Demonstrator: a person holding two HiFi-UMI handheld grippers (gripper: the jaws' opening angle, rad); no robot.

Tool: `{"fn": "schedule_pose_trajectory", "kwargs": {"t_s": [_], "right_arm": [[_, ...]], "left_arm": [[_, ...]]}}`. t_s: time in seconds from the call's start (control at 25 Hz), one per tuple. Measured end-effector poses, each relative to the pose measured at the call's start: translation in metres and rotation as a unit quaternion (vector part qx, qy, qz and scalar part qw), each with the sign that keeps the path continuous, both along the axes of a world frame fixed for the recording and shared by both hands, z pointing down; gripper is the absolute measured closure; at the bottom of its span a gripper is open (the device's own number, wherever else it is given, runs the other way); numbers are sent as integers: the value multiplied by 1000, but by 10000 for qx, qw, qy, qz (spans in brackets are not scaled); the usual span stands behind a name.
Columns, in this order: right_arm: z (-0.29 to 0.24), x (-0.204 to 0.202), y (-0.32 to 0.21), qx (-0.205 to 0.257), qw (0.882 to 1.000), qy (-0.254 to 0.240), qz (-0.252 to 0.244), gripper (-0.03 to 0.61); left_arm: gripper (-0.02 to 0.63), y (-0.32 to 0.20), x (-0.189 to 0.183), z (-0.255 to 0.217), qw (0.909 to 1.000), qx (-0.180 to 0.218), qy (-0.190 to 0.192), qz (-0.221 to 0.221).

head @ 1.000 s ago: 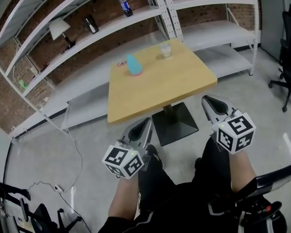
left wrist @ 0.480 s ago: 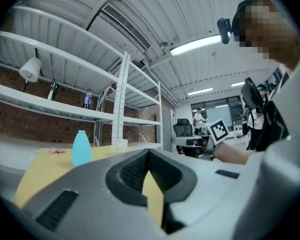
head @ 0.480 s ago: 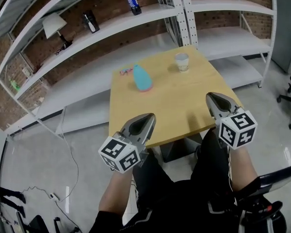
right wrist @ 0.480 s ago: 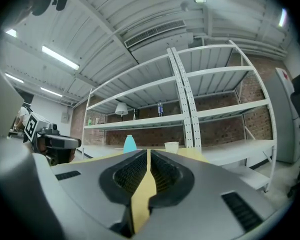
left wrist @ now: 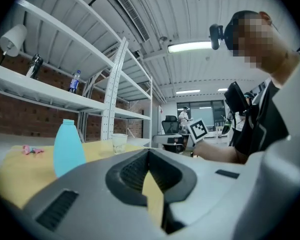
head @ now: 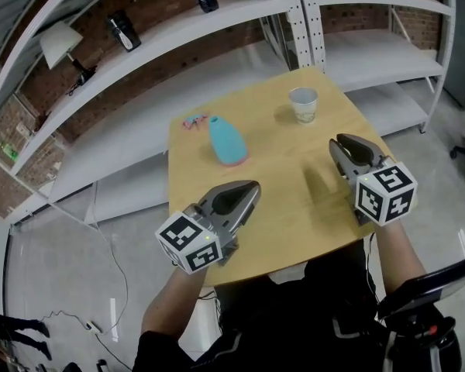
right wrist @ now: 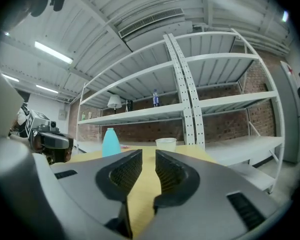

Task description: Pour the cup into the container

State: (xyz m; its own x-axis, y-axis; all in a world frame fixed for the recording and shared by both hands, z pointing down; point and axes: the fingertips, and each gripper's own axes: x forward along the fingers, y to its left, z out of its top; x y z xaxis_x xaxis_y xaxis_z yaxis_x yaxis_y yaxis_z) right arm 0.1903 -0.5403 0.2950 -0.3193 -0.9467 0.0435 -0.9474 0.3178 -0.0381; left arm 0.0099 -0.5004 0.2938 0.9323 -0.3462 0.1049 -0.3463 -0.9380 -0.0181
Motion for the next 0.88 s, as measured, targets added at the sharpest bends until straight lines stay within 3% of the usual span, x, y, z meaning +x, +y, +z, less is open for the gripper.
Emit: {"fn": "schedule_pose_trajectory", "kwargs": {"t_s": [0.24,0.6,0.88], "right_arm": [[10,5,-46,-317,9994,48,-105,448],[16,1,-99,-647,9972,283,-262,322],[23,4,-135,-841,9956,359,-229,272]], "left_arm": [[612,-25,6,11,9992,45,-196,358],[612,-38,-4,19,9984,-91,-159,526],[612,-55,-15,19,9995,-116,-112,255]]}}
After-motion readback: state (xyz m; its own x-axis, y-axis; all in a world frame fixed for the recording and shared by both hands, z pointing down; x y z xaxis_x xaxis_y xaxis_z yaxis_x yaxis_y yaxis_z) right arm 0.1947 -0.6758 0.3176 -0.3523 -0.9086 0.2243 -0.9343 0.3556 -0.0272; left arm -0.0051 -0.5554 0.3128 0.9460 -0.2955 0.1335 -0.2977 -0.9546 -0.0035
